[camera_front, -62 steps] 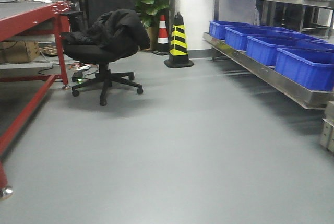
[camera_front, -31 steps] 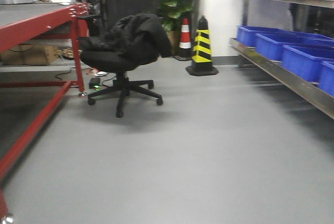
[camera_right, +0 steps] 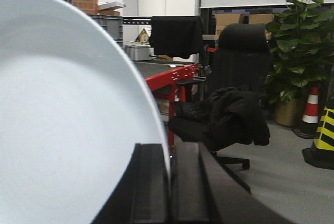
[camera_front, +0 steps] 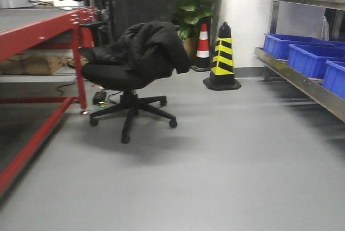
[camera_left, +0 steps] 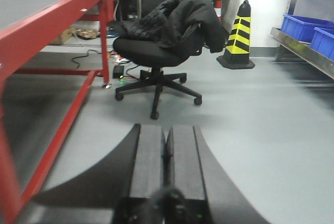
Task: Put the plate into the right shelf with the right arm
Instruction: 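Hold the plate in the right gripper while driving to the shelf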
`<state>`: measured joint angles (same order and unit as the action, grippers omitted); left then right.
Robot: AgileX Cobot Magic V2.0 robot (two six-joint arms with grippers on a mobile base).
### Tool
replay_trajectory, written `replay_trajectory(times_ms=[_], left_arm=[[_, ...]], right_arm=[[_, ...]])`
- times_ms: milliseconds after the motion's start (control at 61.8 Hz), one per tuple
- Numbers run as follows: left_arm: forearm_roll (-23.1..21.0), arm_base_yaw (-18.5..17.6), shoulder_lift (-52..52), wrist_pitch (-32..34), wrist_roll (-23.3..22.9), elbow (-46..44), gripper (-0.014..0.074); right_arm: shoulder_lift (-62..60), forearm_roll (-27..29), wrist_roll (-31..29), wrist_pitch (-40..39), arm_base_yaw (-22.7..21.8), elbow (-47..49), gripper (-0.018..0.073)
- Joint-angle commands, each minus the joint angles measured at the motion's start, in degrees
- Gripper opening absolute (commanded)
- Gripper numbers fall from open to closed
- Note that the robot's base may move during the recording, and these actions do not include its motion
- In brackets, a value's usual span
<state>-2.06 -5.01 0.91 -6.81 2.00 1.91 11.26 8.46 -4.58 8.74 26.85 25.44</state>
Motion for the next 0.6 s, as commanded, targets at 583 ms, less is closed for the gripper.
replay_trajectory(times_ms=[583], left_arm=[[-0.3,-0.4,0.4,4.9,-0.2,0.5,-0.0047]], right_arm=[[0.7,0.2,0.3,-5.8,0.0,1.6,0.0063]])
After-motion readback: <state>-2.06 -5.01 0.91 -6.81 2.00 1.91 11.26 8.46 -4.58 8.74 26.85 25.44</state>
